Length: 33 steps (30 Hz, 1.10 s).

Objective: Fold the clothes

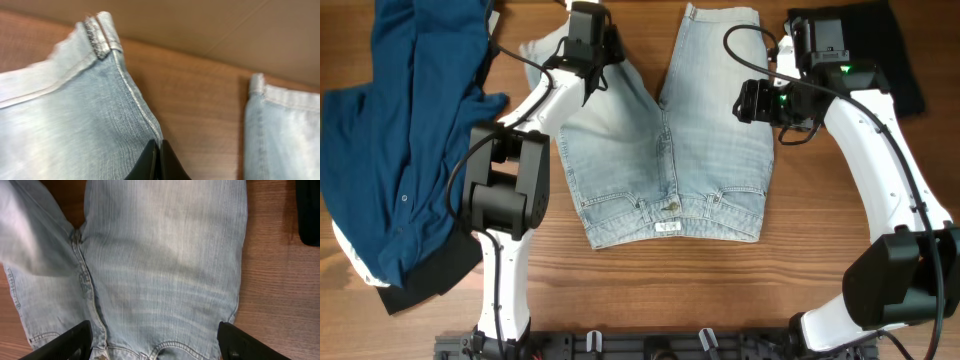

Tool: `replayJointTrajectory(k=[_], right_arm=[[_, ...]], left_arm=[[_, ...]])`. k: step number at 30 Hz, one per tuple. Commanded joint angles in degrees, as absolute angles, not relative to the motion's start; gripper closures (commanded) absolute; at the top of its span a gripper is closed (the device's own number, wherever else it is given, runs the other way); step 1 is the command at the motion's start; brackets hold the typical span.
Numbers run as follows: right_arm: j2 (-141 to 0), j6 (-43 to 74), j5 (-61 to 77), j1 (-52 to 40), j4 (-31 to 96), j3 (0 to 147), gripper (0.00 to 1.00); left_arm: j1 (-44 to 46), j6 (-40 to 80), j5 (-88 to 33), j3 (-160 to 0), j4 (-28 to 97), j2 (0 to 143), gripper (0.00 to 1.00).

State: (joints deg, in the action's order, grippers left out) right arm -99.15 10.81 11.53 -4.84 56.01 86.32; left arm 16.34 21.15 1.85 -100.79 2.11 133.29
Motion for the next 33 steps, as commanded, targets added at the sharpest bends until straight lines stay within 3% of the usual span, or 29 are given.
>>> replayJointTrajectory(k=[1, 3, 4, 5, 10, 22, 33], right_arm=[[-98.78, 10.55, 11.46, -4.93, 55.72, 86.89, 0.2], [-98.78, 10.59, 11.46, -4.93, 55.72, 86.89, 0.2], [-98.78, 10.7, 11.49, -4.93, 55.51, 86.89, 0.19], [-98.78, 10.72, 11.51, -4.93, 55.31, 86.89, 0.19], [-98.98, 10.72, 11.44, -4.93, 55.0, 86.89, 0.16], [-105.01, 19.75, 8.84, -4.93, 56.45, 80.68, 0.15], [-107.9, 22.76, 9.02, -6.04, 57.25, 67.61, 0.15]], left_arm=[[17.08, 18.28, 2.44, -101.8, -3.64, 134.69, 0.96], [17.63, 16.62, 2.48, -101.8, -6.17, 134.87, 0.93], [17.98, 16.64, 4.03, -101.8, -7.22, 134.85, 0.23], [18.06, 16.64, 5.17, -101.82, -7.27, 134.76, 0.0], [17.19, 16.67, 10.31, -101.82, 1.45, 131.87, 0.0], [13.47, 16.64, 8.47, -101.82, 46.24, 111.53, 0.0], [13.5, 11.11, 8.43, -101.8, 51.29, 108.77, 0.0]])
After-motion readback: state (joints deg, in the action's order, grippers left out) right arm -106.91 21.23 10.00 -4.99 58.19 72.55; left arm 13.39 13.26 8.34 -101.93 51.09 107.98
